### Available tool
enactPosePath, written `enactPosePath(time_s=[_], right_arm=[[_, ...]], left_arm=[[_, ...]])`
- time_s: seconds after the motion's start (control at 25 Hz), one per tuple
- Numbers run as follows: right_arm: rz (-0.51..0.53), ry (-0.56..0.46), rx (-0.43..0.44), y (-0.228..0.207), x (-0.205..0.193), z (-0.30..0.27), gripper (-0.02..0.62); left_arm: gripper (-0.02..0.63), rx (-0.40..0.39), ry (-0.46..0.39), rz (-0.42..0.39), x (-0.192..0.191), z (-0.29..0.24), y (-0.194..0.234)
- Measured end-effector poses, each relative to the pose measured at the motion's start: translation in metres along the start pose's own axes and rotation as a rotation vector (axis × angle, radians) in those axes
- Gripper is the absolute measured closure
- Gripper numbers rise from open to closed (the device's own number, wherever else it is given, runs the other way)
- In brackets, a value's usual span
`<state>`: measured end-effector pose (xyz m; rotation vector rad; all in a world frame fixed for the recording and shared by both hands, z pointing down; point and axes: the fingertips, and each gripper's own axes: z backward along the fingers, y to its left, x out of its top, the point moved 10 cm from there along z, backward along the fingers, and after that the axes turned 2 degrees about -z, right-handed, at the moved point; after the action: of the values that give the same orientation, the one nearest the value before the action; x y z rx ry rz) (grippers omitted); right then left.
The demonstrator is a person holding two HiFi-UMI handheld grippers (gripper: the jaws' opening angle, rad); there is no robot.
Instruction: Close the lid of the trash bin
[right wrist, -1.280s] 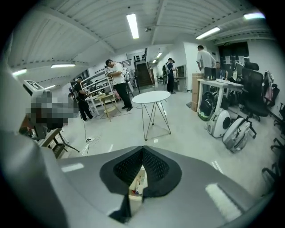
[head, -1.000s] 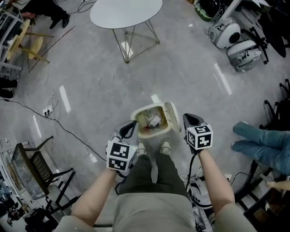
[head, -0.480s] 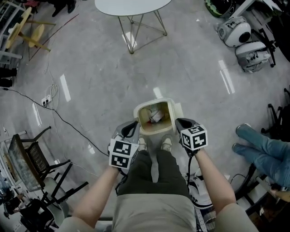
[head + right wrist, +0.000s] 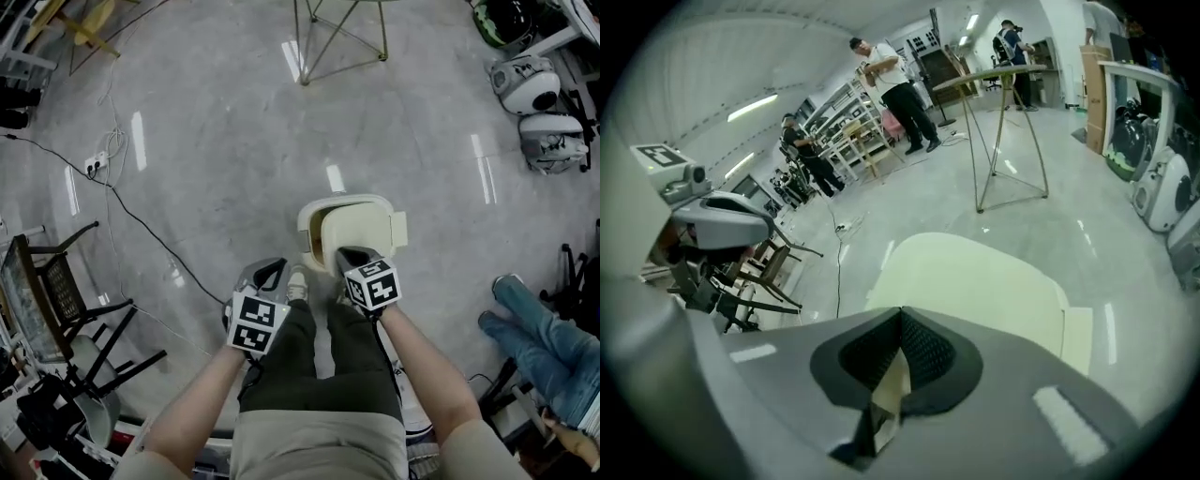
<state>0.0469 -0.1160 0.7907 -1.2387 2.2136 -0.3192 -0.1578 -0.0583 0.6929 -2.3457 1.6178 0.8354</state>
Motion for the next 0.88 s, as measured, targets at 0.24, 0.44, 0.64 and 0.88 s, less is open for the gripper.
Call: enactPosePath(time_s=[0.24,0.44,0.64,0.88], right_arm=[[0.030,0.090,-0.017,-0.001,-0.012,-0.076,0.589],[0.120,0.118,-0.072,-0.001,-0.021,-0.116,0.592],[0.103,0.125,-0.102,-0.002,-0.023,-0.104,0.592],[0.058,0.056,-0.108,0.014,0.015,-0.020,0.592]], left_arm=[[0.603,0.006,0.033,0.043,-0.047,-0.029,0.021],[0.603,0.004,0.044,0.097,-0.075,-0.046,0.032],[0.603,0.012,0.034,0.089,-0.065,-0.039,0.036],[0.603,0.006,-0.020,0.023,-0.006,0.000,0.035]])
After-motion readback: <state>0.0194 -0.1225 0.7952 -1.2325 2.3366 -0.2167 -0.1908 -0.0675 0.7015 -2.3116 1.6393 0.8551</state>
